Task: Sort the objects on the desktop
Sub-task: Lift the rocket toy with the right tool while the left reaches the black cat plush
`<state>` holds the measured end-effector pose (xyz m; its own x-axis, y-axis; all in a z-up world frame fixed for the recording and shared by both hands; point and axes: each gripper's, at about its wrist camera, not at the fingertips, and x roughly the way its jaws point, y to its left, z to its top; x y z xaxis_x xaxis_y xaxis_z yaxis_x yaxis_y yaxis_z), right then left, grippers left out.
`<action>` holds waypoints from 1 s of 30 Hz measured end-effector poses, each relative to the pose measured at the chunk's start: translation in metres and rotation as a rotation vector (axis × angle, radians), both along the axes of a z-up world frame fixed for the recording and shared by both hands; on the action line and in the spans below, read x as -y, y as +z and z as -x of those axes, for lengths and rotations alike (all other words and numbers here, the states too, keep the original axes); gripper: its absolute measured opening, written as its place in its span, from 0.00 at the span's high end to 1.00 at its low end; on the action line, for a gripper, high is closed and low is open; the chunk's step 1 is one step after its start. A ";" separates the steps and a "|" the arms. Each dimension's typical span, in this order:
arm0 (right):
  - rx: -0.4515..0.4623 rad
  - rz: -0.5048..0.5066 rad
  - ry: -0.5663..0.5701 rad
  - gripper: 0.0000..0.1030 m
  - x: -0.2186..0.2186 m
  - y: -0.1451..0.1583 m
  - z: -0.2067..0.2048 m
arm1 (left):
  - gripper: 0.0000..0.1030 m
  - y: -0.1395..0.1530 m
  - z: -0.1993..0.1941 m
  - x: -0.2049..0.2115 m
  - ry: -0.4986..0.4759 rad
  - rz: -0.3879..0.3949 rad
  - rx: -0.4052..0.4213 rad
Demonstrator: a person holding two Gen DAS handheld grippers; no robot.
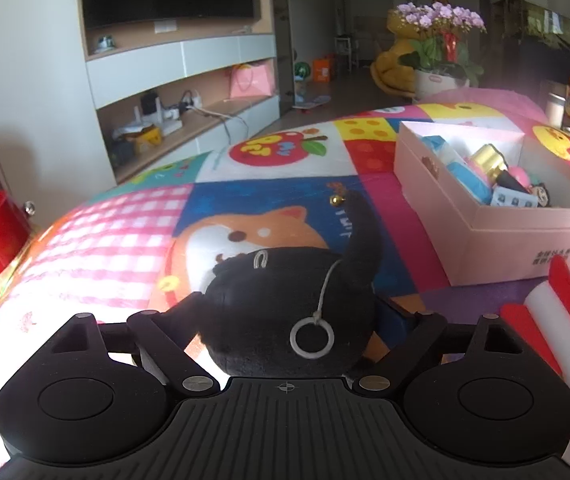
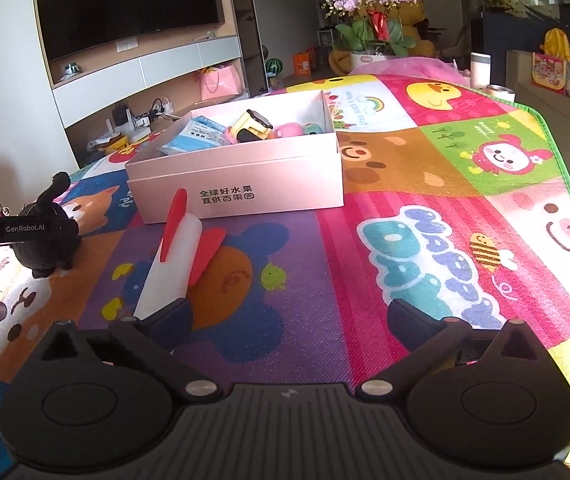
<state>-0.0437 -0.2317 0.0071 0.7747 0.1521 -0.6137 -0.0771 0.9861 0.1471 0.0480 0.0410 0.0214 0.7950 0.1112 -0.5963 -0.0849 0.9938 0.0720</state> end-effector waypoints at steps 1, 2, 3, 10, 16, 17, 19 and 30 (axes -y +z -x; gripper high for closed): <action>-0.002 -0.002 -0.001 0.00 0.000 0.000 0.000 | 0.12 0.001 0.003 -0.001 -0.009 0.014 -0.002; -0.004 -0.004 -0.003 0.00 0.000 -0.001 -0.001 | 0.12 0.002 0.007 0.000 -0.024 0.034 -0.007; -0.005 -0.005 -0.005 0.00 0.001 -0.001 -0.001 | 0.12 0.003 0.012 0.002 -0.046 0.053 -0.011; 0.020 -0.037 0.002 0.00 0.004 0.004 0.004 | 0.10 -0.001 0.066 0.049 -0.238 0.009 0.006; 0.011 -0.102 0.094 0.01 -0.007 0.018 -0.005 | 0.05 -0.013 0.069 0.042 -0.224 0.027 0.001; 0.025 -0.073 0.102 0.07 -0.013 0.020 -0.008 | 0.05 -0.017 0.068 0.041 -0.223 0.034 -0.009; 0.017 -0.020 0.140 0.23 -0.028 0.022 -0.016 | 0.04 -0.018 0.068 0.038 -0.226 0.055 -0.022; -0.109 0.060 0.209 0.64 -0.050 0.017 -0.017 | 0.02 -0.020 0.066 0.030 -0.208 0.112 -0.038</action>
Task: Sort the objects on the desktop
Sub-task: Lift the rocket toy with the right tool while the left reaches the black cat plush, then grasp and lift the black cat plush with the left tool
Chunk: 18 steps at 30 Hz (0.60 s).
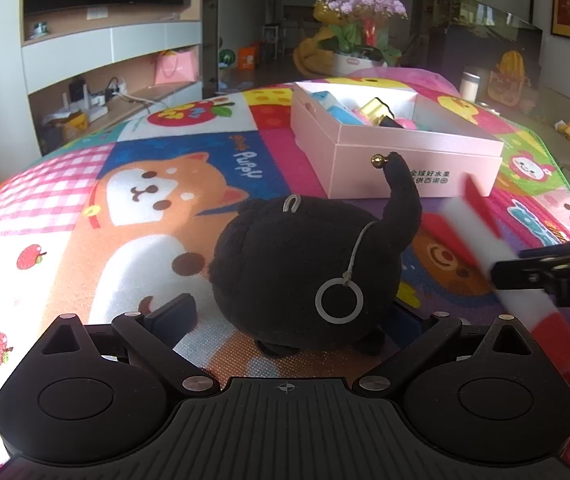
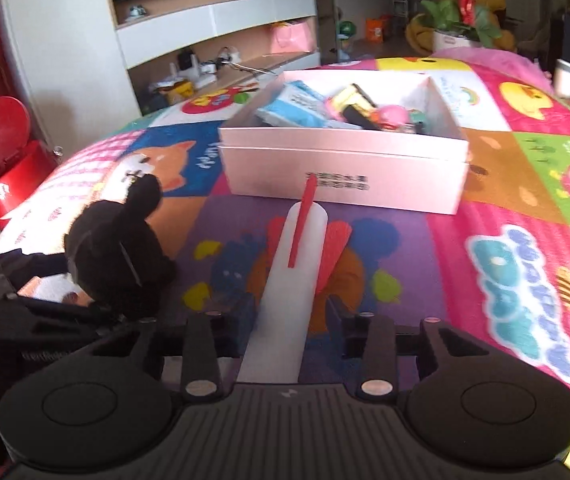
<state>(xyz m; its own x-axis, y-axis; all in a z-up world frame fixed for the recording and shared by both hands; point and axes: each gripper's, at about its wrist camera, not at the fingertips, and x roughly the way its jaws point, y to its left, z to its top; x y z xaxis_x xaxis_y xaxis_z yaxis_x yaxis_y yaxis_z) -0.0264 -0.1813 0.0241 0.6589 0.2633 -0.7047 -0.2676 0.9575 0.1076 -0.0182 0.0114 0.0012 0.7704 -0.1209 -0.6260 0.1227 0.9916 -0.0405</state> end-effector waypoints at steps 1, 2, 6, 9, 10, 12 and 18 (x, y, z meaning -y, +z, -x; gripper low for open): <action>-0.002 0.013 -0.022 0.64 0.005 0.002 0.003 | 0.02 0.000 0.000 0.000 0.000 0.002 -0.002; -0.010 0.020 -0.040 0.65 0.012 0.003 0.005 | 0.02 0.000 -0.001 -0.001 0.000 0.004 -0.005; -0.008 -0.012 -0.069 0.64 0.029 0.010 0.010 | 0.02 -0.001 -0.002 0.000 0.002 0.005 -0.015; 0.021 0.003 -0.095 0.58 0.027 0.011 0.004 | 0.02 0.000 0.000 0.000 0.006 0.003 -0.007; 0.021 -0.007 -0.104 0.55 0.027 0.011 0.000 | 0.01 0.000 0.000 0.000 0.005 0.001 -0.002; 0.016 -0.013 -0.113 0.52 0.023 0.007 -0.009 | 0.01 0.001 0.002 0.001 0.004 -0.003 0.008; -0.002 -0.001 -0.074 0.70 0.012 0.002 -0.007 | 0.01 0.002 0.000 0.005 -0.003 -0.023 0.009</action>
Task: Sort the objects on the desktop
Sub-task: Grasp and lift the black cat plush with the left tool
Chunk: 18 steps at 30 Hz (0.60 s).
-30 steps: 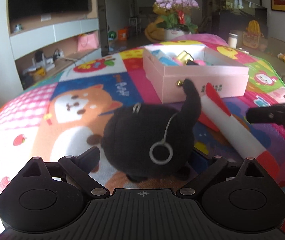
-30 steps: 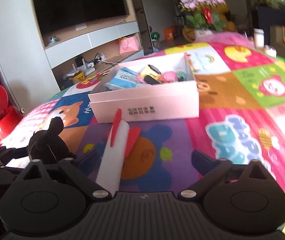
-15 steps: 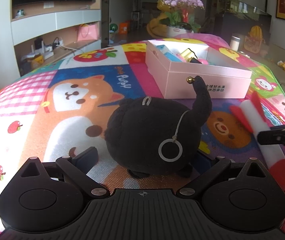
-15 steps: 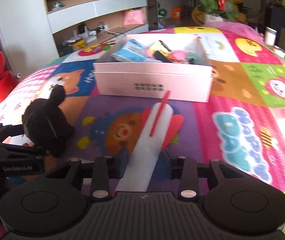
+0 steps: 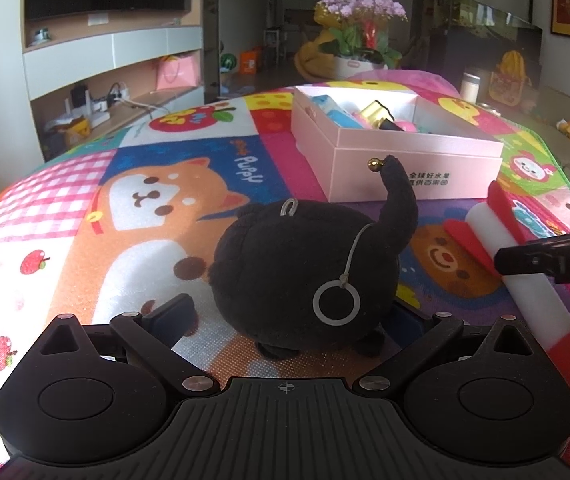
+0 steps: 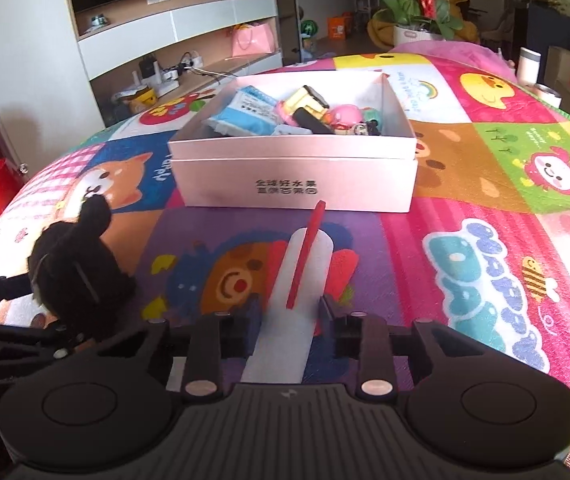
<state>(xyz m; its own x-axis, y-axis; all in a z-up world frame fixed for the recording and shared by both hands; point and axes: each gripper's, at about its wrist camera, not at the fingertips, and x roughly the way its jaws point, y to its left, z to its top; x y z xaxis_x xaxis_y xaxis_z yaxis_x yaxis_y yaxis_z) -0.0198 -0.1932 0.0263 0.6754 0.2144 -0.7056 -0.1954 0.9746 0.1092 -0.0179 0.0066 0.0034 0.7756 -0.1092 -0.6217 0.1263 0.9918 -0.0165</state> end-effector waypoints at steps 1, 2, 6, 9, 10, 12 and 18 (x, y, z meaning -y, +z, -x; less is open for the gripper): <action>0.005 0.000 0.011 0.70 0.001 0.002 0.004 | 0.01 0.000 -0.002 0.002 -0.008 -0.004 -0.004; 0.012 0.002 0.017 0.70 0.002 0.004 0.009 | 0.01 0.000 -0.003 0.003 -0.013 -0.012 -0.002; 0.033 -0.001 0.015 0.70 0.012 0.017 0.026 | 0.01 0.002 -0.007 0.013 -0.027 -0.070 0.023; 0.053 -0.021 0.000 0.70 0.024 0.028 0.038 | 0.13 0.003 -0.006 0.020 -0.043 -0.109 0.027; 0.060 -0.027 -0.005 0.70 0.027 0.032 0.041 | 0.13 0.003 -0.005 0.022 -0.047 -0.123 0.026; 0.073 -0.041 -0.017 0.70 0.033 0.038 0.045 | 0.14 0.005 -0.001 0.022 -0.054 -0.116 0.021; 0.156 -0.060 -0.036 0.71 0.047 0.064 0.063 | 0.15 0.053 0.024 0.022 -0.119 -0.012 0.087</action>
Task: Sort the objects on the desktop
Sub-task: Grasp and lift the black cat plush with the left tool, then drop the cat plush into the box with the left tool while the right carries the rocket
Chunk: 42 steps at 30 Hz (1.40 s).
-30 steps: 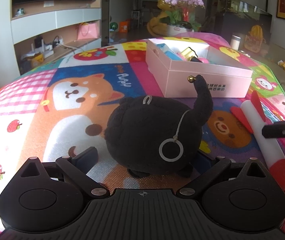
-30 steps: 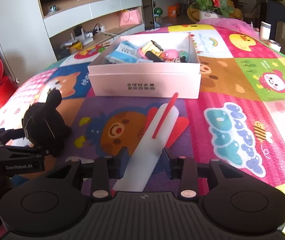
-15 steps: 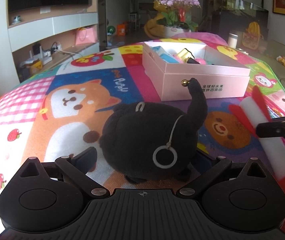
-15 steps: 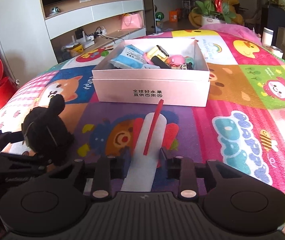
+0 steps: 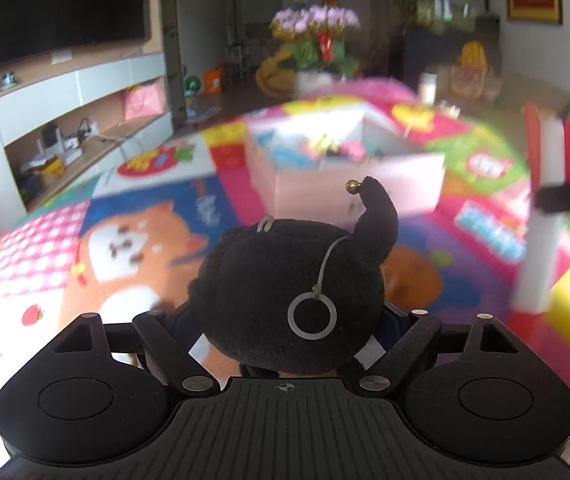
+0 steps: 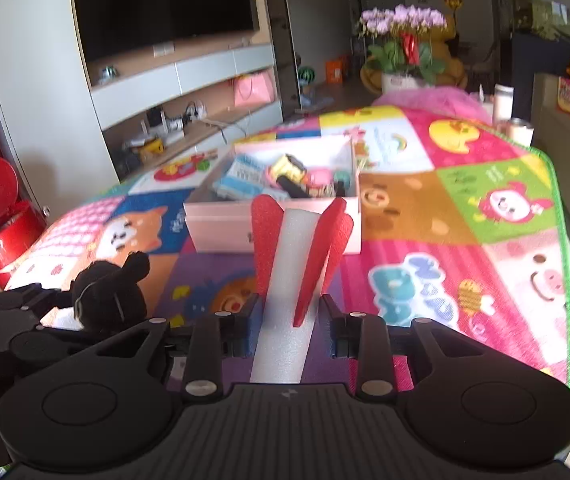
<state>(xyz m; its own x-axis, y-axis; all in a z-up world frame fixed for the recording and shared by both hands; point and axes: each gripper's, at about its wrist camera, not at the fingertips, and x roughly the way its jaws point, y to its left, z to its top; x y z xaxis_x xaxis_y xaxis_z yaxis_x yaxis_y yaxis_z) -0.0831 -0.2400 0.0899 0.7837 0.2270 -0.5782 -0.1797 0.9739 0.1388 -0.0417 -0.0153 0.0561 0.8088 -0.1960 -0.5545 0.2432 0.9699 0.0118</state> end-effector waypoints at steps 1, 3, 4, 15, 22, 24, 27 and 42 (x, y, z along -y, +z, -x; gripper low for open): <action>0.023 -0.004 -0.004 0.72 0.003 0.007 0.004 | 0.15 0.017 0.000 -0.001 -0.006 0.024 0.038; 0.073 -0.017 -0.011 0.73 0.010 0.023 0.012 | 0.15 0.052 -0.007 0.001 -0.023 0.050 0.128; 0.101 -0.025 -0.015 0.73 0.014 0.031 0.016 | 0.14 0.070 -0.013 0.003 -0.034 0.057 0.169; 0.215 -0.067 -0.038 0.73 0.025 0.069 0.003 | 0.04 0.127 -0.126 0.058 -0.109 0.008 0.267; 0.204 -0.044 -0.064 0.73 0.032 0.065 -0.026 | 0.01 0.044 -0.104 0.022 -0.060 0.014 0.078; 0.203 -0.056 -0.075 0.73 0.034 0.068 -0.039 | 0.01 0.017 -0.093 0.008 -0.050 0.021 0.014; 0.194 -0.085 -0.062 0.73 0.033 0.074 -0.065 | 0.01 -0.014 -0.080 -0.008 -0.035 0.053 -0.063; -0.060 0.093 -0.065 0.43 -0.028 0.036 -0.254 | 0.00 -0.034 -0.056 -0.046 0.052 0.138 -0.098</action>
<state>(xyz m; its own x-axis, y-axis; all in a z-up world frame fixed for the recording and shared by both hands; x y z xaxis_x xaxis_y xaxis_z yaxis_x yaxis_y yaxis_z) 0.1713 -0.2124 0.1254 0.7584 0.1200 -0.6406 -0.1095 0.9924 0.0563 0.0141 0.0304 0.0223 0.7634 -0.2349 -0.6017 0.1858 0.9720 -0.1436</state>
